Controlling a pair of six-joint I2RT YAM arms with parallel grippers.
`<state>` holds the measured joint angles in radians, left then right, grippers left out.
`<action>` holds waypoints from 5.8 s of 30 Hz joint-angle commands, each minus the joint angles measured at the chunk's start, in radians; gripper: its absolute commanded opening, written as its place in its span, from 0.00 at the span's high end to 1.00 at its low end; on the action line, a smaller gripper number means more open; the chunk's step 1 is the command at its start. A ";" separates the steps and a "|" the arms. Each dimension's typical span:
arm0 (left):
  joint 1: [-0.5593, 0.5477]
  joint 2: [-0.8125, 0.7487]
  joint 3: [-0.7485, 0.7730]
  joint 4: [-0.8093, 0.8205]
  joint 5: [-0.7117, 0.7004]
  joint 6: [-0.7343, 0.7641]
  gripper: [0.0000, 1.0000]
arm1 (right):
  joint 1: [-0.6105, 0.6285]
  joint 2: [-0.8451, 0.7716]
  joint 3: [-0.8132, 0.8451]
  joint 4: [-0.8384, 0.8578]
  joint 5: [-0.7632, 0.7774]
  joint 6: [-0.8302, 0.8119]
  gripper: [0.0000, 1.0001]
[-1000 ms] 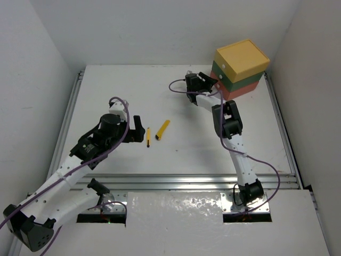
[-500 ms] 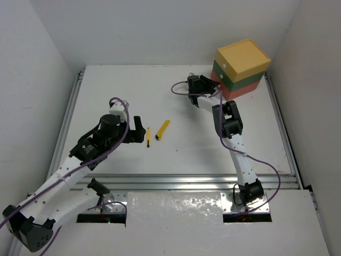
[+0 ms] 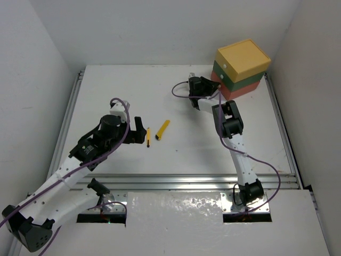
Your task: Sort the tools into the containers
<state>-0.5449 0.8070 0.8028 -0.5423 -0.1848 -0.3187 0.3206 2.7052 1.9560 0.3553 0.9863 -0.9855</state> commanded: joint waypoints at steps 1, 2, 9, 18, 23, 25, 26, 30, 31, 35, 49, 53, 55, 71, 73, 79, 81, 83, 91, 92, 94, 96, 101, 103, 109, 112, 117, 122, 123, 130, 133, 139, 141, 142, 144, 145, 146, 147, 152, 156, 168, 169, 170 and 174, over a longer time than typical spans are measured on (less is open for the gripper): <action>-0.012 -0.022 0.001 0.050 0.008 0.012 0.00 | -0.025 -0.021 -0.011 0.044 0.037 -0.005 0.62; -0.012 -0.022 0.001 0.048 0.008 0.012 0.00 | -0.026 -0.016 -0.009 0.040 0.038 -0.007 0.62; -0.015 -0.022 0.001 0.050 0.012 0.012 0.00 | -0.038 -0.024 -0.026 0.089 0.054 -0.048 0.63; -0.016 -0.023 0.003 0.051 0.018 0.013 0.00 | -0.038 -0.033 -0.037 0.185 0.063 -0.113 0.80; -0.020 -0.025 0.001 0.053 0.018 0.015 0.00 | -0.037 -0.044 -0.048 0.183 0.064 -0.113 0.87; -0.020 -0.026 0.001 0.053 0.019 0.015 0.00 | -0.031 -0.054 -0.077 0.192 0.058 -0.105 0.88; -0.020 -0.026 0.001 0.053 0.019 0.015 0.00 | -0.028 -0.061 -0.083 0.195 0.060 -0.099 0.87; -0.021 -0.031 0.001 0.053 0.018 0.015 0.00 | -0.012 -0.090 -0.115 0.175 0.068 -0.050 0.90; -0.023 -0.034 0.003 0.053 0.018 0.015 0.00 | -0.003 -0.096 -0.126 0.178 0.069 -0.044 0.90; -0.024 -0.040 0.001 0.051 0.018 0.015 0.00 | 0.028 -0.130 -0.160 0.175 0.080 -0.002 0.90; -0.040 -0.083 0.001 0.050 0.008 0.012 0.00 | 0.132 -0.277 -0.216 -0.379 0.097 0.572 0.90; -0.044 -0.091 0.003 0.048 0.005 0.010 0.00 | 0.164 -0.323 -0.189 -0.608 0.017 0.784 0.73; -0.047 -0.094 0.001 0.047 0.001 0.010 0.00 | 0.169 -0.332 -0.132 -0.774 -0.041 0.912 0.68; -0.035 -0.147 0.044 -0.062 -0.374 -0.105 0.00 | 0.354 -0.671 -0.323 -0.867 -0.631 1.721 0.01; -0.033 -0.147 0.044 -0.061 -0.372 -0.102 0.00 | 0.426 -0.642 -0.275 -0.921 -0.522 1.804 0.01; -0.033 -0.143 0.045 -0.061 -0.354 -0.094 0.00 | 0.502 -0.463 -0.058 -1.185 -0.382 2.070 0.11; -0.033 -0.153 0.042 -0.056 -0.344 -0.089 0.00 | 0.505 -0.456 -0.098 -1.129 -0.438 2.078 0.15; -0.033 -0.160 0.038 -0.050 -0.335 -0.085 0.00 | 0.506 -0.444 -0.117 -1.090 -0.460 2.081 0.18; -0.032 -0.169 0.036 -0.042 -0.309 -0.076 0.00 | 0.503 -0.311 -0.054 -1.175 -0.503 2.084 0.50; -0.033 -0.170 0.035 -0.041 -0.311 -0.076 0.00 | 0.500 -0.321 -0.089 -1.153 -0.517 2.082 0.52; -0.035 -0.175 0.033 -0.038 -0.306 -0.074 0.00 | 0.485 -0.343 -0.156 -1.107 -0.547 2.070 0.59; -0.035 -0.175 0.033 -0.038 -0.303 -0.072 0.00 | 0.472 -0.366 -0.199 -1.084 -0.586 2.058 0.80; -0.035 -0.177 0.029 -0.031 -0.286 -0.068 0.00 | 0.446 -0.484 -0.354 -0.955 -0.633 1.877 0.85; -0.035 -0.175 0.029 -0.031 -0.283 -0.066 0.00 | 0.445 -0.550 -0.361 -0.948 -0.611 1.737 1.00; -0.035 -0.177 0.027 -0.030 -0.283 -0.066 0.00 | 0.327 -0.801 -0.496 -0.829 -0.730 1.262 1.00; -0.035 -0.164 0.026 -0.025 -0.274 -0.062 0.00 | 0.212 -0.834 -0.459 -0.852 -0.772 1.055 1.00; -0.035 -0.150 0.024 -0.022 -0.268 -0.060 0.00 | 0.082 -0.731 -0.262 -0.937 -0.658 0.753 0.98; -0.035 -0.129 0.024 -0.027 -0.272 -0.062 0.00 | 0.011 -0.642 -0.194 -0.802 -0.473 0.552 0.99; -0.035 -0.124 0.022 -0.027 -0.272 -0.062 0.00 | 0.005 -0.630 -0.181 -0.750 -0.453 0.503 0.98; -0.035 -0.098 0.022 -0.024 -0.257 -0.057 0.00 | -0.032 -0.521 -0.080 -0.641 -0.419 0.400 0.76; -0.035 -0.098 0.021 -0.021 -0.252 -0.056 0.00 | -0.040 -0.463 -0.033 -0.593 -0.367 0.346 0.70; -0.035 -0.091 0.021 -0.018 -0.232 -0.048 0.00 | -0.003 -0.461 0.041 -0.650 -0.302 0.410 0.17; -0.035 -0.095 0.022 -0.018 -0.235 -0.048 0.00 | 0.027 -0.479 0.087 -0.755 -0.313 0.494 0.16; -0.035 -0.098 0.024 -0.021 -0.242 -0.049 0.00 | 0.049 -0.481 0.109 -0.788 -0.307 0.528 0.14; -0.035 -0.114 0.033 -0.037 -0.286 -0.066 0.00 | 0.125 -0.481 0.200 -0.980 -0.331 0.759 0.13; -0.033 -0.123 0.038 -0.048 -0.312 -0.095 0.00 | 0.183 -0.501 0.217 -1.043 -0.383 0.868 0.11; -0.030 -0.132 0.053 -0.067 -0.390 -0.117 0.00 | 0.208 -0.527 0.210 -1.099 -0.576 1.110 0.08; -0.024 -0.162 0.056 -0.090 -0.424 -0.132 0.00 | 0.227 -0.563 0.084 -1.061 -0.709 1.213 0.01; -0.001 -0.316 0.056 -0.107 -0.550 -0.192 0.00 | 0.437 -0.678 -0.255 -0.791 -0.790 1.615 0.03; -0.001 -0.419 0.046 -0.094 -0.579 -0.189 0.00 | 0.563 -0.509 -0.050 -0.929 -0.689 1.691 0.09; -0.001 -0.351 0.050 -0.085 -0.521 -0.155 0.00 | 0.637 -0.283 0.109 -1.098 -0.646 1.753 0.28; -0.001 -0.353 0.047 -0.082 -0.513 -0.154 0.00 | 0.638 -0.282 0.101 -1.098 -0.647 1.751 0.30; -0.001 -0.356 0.047 -0.081 -0.512 -0.152 0.00 | 0.637 -0.279 0.084 -1.095 -0.652 1.753 0.32; -0.001 -0.364 0.045 -0.079 -0.512 -0.149 0.00 | 0.620 -0.269 0.026 -1.087 -0.715 1.777 0.46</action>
<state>-0.5549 0.4534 0.8417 -0.6552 -0.7086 -0.4828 0.9512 2.4348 2.0140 -0.7265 0.3058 0.7551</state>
